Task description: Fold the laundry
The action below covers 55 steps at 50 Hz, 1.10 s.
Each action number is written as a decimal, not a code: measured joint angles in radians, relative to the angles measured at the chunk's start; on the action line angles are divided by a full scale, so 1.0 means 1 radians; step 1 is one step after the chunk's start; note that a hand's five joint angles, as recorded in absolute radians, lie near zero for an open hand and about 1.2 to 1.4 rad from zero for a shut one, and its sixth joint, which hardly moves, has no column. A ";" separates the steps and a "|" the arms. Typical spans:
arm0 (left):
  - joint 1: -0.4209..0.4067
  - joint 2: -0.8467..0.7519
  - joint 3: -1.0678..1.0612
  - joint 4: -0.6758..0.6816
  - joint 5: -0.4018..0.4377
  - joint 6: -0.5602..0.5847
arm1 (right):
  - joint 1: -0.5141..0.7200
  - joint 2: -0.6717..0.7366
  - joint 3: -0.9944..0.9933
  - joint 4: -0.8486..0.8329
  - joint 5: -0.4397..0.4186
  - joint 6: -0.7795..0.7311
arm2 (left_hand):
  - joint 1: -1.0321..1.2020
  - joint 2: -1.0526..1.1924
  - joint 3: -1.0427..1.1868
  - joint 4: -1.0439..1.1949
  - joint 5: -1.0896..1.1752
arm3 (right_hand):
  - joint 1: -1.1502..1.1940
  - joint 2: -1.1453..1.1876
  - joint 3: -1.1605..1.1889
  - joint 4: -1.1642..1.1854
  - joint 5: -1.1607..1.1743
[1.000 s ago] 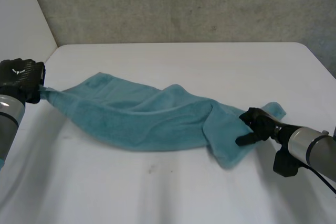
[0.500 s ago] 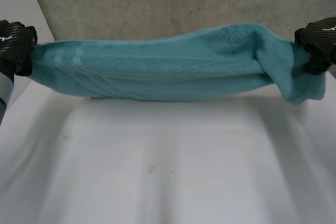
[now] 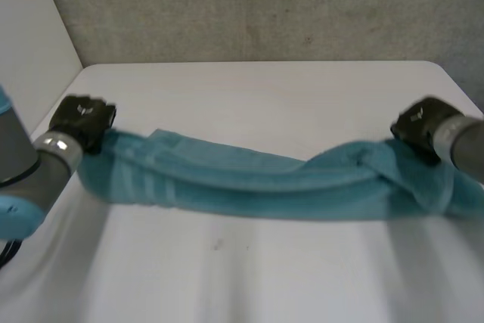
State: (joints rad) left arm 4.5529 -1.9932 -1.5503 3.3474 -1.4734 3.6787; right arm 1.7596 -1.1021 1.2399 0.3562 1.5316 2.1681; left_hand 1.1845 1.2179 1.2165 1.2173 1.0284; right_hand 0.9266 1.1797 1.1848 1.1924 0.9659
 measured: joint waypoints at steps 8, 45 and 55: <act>-0.052 -0.055 0.403 0.142 -0.055 0.011 | 0.059 0.103 -0.480 -0.213 0.108 0.124 | 0.000 0.000 0.000 0.000 0.000 | 0.000 0.004 0.000 0.004 0.000; -0.055 -0.065 -0.137 0.421 -0.121 -0.059 | 0.048 0.191 0.152 -0.533 -0.070 0.267 | 0.003 0.000 0.000 0.000 0.005 | 0.000 0.004 0.004 0.004 0.011; -0.043 0.008 -0.207 0.420 -0.119 -0.062 | 0.042 0.114 0.240 -0.520 -0.068 0.308 | 0.004 0.000 0.000 0.000 0.005 | -0.356 -0.517 -0.527 -0.537 -0.473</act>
State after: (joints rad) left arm 4.5102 -1.9849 -1.7571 3.7677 -1.5920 3.6172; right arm 1.8013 -0.9880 1.4801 -0.1637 1.4633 2.4762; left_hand 1.1880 1.2184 1.2168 1.2176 1.0336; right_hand 0.5709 0.6627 0.6575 0.6559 0.4932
